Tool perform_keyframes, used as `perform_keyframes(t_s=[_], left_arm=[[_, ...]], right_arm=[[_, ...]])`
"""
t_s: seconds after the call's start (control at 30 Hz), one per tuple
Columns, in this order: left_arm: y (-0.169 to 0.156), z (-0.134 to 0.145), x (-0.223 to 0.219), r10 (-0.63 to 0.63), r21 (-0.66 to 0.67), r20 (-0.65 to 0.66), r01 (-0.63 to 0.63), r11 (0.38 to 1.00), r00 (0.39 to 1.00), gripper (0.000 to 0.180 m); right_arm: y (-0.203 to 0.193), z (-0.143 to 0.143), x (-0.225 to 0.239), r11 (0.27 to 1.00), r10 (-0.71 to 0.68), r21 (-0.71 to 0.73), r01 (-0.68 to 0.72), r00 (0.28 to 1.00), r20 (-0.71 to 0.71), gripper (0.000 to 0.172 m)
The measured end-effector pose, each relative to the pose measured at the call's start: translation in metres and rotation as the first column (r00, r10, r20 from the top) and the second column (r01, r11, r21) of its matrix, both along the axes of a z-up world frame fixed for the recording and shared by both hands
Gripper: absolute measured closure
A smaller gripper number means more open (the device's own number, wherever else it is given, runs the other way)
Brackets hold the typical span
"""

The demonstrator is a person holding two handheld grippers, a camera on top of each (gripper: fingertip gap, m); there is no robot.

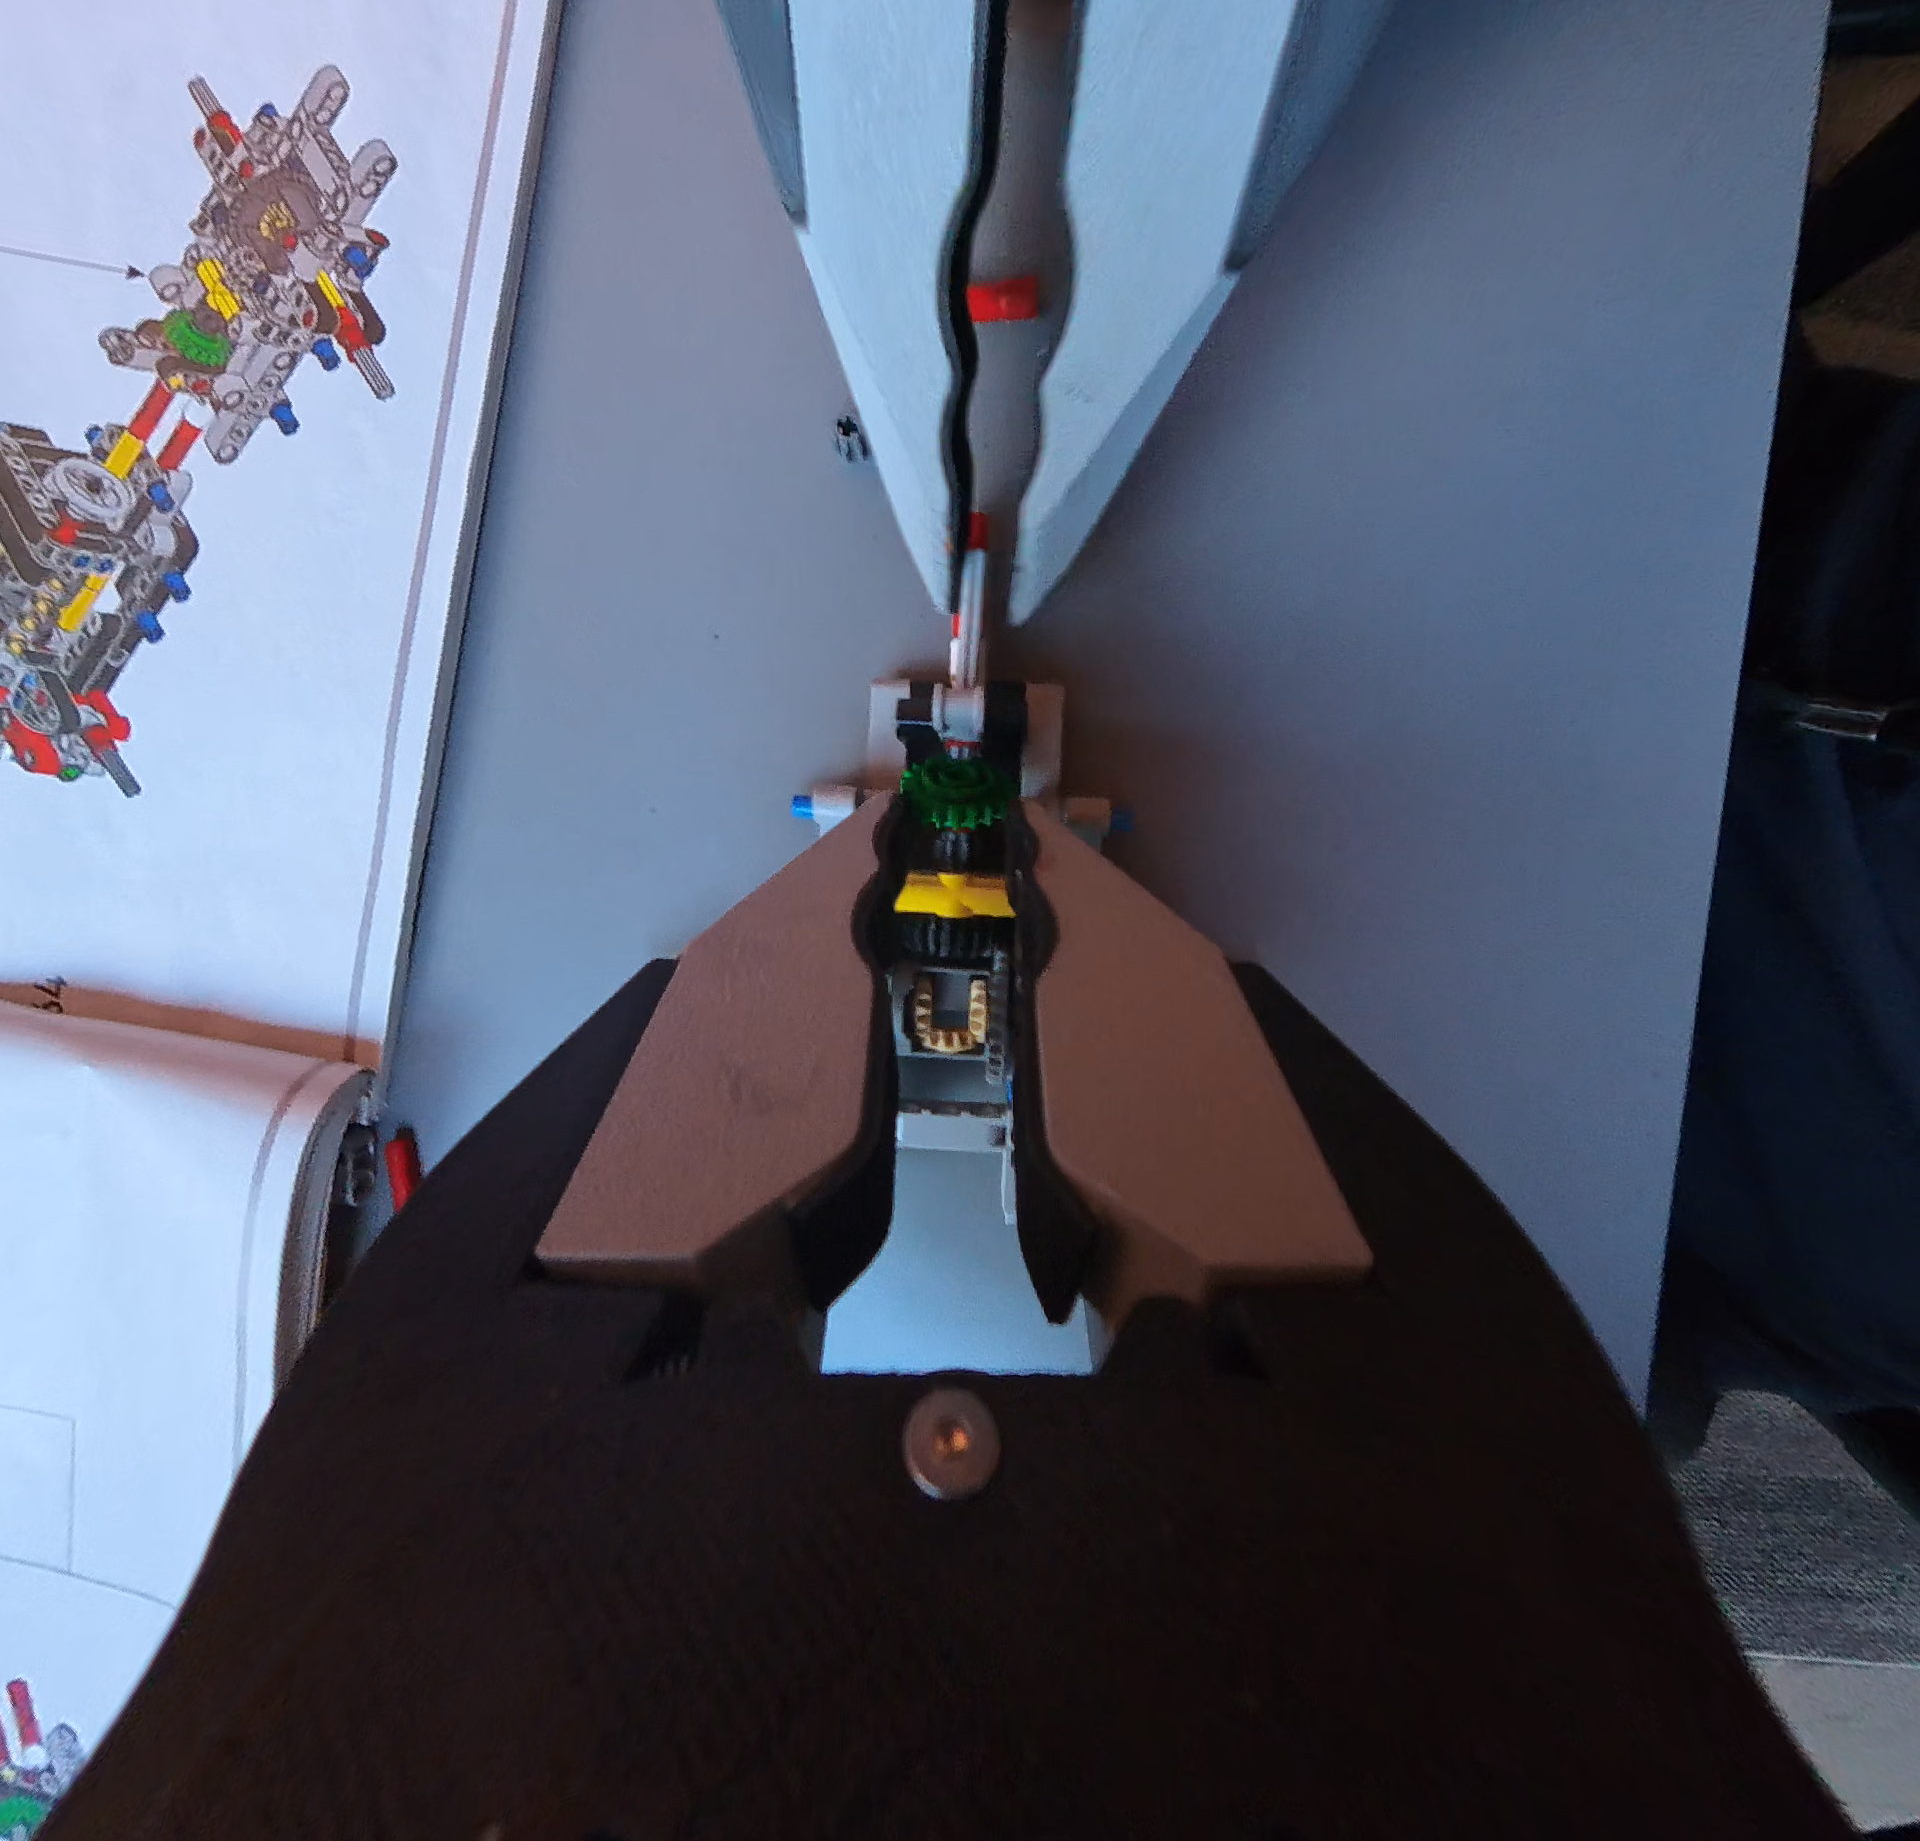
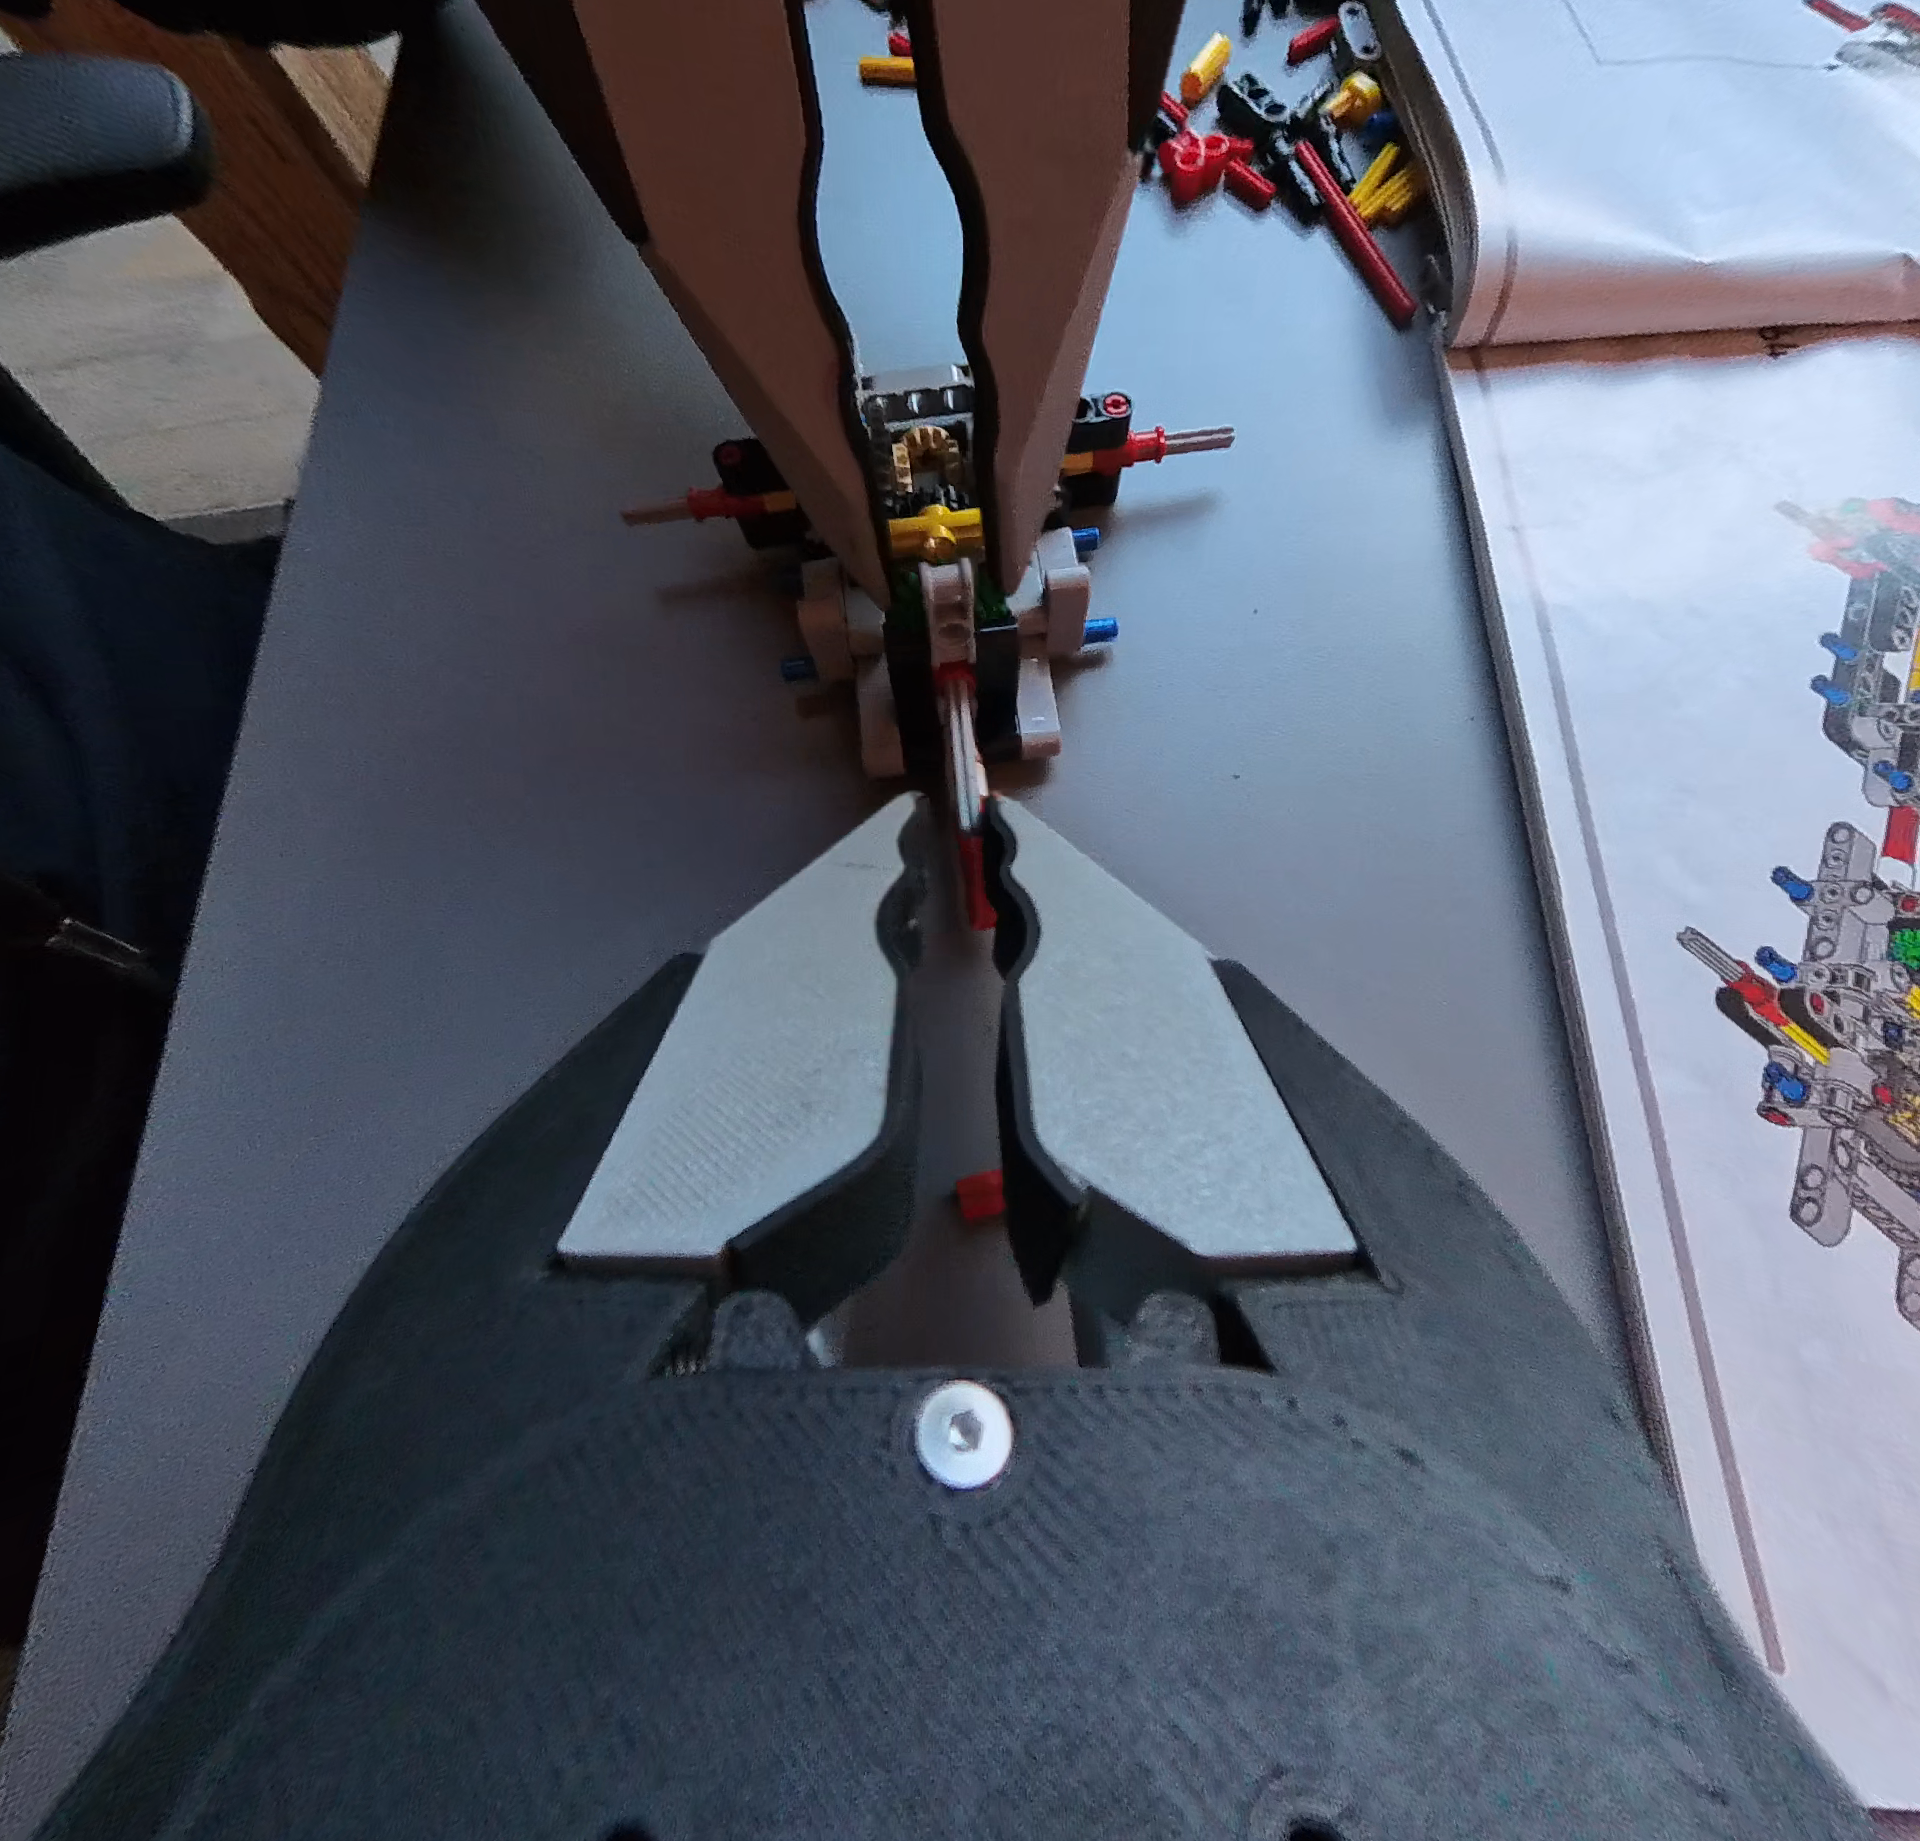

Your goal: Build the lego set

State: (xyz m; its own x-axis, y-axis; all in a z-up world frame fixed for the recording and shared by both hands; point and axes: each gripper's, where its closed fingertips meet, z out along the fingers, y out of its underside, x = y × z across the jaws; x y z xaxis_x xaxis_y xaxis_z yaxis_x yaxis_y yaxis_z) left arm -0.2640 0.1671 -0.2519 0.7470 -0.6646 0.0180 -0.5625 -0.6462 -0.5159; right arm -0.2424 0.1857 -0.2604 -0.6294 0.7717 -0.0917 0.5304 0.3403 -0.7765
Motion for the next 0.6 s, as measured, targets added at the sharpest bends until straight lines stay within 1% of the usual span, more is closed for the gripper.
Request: perform_keyframes(t_s=[0.03,0.1,0.43,0.6], left_arm=[[0.0010,-0.0004,-0.0005,0.002,0.002,-0.001,-0.002,1.000,1.000,0.167],[0.0020,-0.0004,-0.0010,0.004,0.001,-0.002,-0.004,1.000,1.000,0.167],[0.0011,-0.0015,0.0001,-0.010,-0.020,-0.008,0.010,1.000,1.000,0.166],[0.0031,-0.0005,0.0043,-0.013,-0.039,0.016,0.013,0.999,1.000,0.167]], right_arm=[[0.0014,-0.0018,-0.0004,1.000,-0.005,0.010,0.005,1.000,0.004,0.170],[0.0010,-0.0018,-0.0006,1.000,-0.006,0.002,0.006,1.000,0.008,0.171],[-0.0009,-0.0011,0.0000,0.999,-0.006,-0.039,0.008,0.999,0.037,0.171],[-0.0015,-0.0004,0.0001,0.998,-0.009,-0.069,0.013,0.998,0.057,0.171]])
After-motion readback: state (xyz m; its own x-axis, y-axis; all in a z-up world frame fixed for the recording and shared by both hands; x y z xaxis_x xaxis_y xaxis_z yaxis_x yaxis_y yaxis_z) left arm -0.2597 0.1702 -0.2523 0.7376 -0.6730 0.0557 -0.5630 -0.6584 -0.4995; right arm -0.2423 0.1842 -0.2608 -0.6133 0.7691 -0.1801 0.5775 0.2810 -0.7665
